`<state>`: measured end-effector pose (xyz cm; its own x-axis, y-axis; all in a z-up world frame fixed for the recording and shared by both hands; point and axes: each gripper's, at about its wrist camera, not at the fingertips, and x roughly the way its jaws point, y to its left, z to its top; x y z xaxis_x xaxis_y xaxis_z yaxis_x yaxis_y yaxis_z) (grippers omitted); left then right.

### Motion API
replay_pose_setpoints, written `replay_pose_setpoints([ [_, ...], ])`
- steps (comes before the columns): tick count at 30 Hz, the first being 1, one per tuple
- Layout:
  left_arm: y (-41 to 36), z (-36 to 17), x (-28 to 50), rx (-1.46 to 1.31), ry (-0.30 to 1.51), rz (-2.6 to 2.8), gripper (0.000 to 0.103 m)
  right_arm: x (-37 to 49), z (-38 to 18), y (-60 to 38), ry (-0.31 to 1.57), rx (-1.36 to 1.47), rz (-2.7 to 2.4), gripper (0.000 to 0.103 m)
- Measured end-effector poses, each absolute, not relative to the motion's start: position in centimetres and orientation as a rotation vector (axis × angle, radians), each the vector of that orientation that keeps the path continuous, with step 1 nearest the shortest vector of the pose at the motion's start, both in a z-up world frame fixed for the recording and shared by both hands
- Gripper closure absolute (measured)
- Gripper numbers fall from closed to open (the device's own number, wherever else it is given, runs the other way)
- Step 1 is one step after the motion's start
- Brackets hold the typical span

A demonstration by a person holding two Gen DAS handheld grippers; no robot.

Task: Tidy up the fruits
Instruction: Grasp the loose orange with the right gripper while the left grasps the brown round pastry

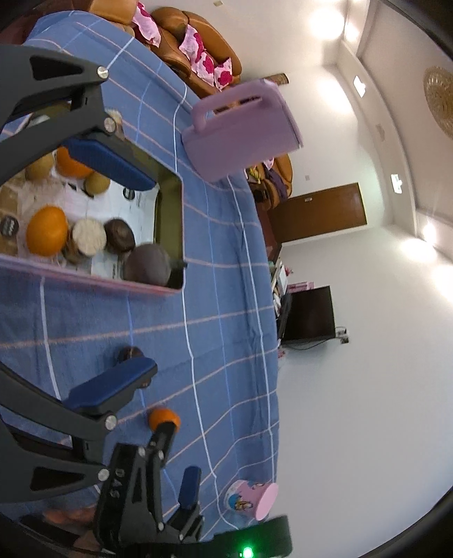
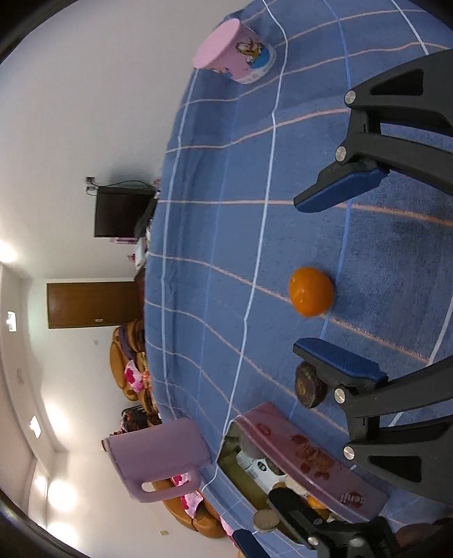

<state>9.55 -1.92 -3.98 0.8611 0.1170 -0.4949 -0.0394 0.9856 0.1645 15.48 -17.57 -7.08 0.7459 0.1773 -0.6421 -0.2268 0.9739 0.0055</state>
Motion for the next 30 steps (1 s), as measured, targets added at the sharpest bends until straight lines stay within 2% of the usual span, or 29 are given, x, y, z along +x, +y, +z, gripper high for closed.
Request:
replay_pose_setpoints([
  [9, -2.4, -4.8, 11.0, 0.158, 0.559, 0.082, 0.005, 17.6, -8.4, -17.0, 0.781, -0.075, 0.243, 0.030],
  [10, -2.6, -4.8, 11.1, 0.162, 0.561, 0.082, 0.005, 18.2, -8.8, -16.9, 0.815, -0.074, 0.245, 0.033],
  [13, -3.1, -5.0, 11.4, 0.168, 0.572, 0.069, 0.005, 19.0, -9.2, -17.2, 0.854, -0.033, 0.273, 0.062],
  [14, -3.4, -5.1, 11.5, 0.170, 0.576, 0.062, 0.005, 18.8, -9.1, -17.2, 0.852, -0.036, 0.276, 0.063],
  [20, -4.6, -5.6, 11.9, 0.178, 0.594, 0.026, 0.007, 17.0, -8.6, -18.5, 0.806, -0.019, 0.259, 0.064],
  [28, -4.7, -7.0, 13.3, 0.147, 0.679, -0.023, 0.024, 15.5, -7.8, -19.8, 0.754, -0.009, 0.221, 0.064],
  [30, -4.9, -7.0, 13.3, 0.149, 0.680, -0.028, 0.025, 15.6, -7.8, -19.7, 0.750, -0.016, 0.220, 0.064],
])
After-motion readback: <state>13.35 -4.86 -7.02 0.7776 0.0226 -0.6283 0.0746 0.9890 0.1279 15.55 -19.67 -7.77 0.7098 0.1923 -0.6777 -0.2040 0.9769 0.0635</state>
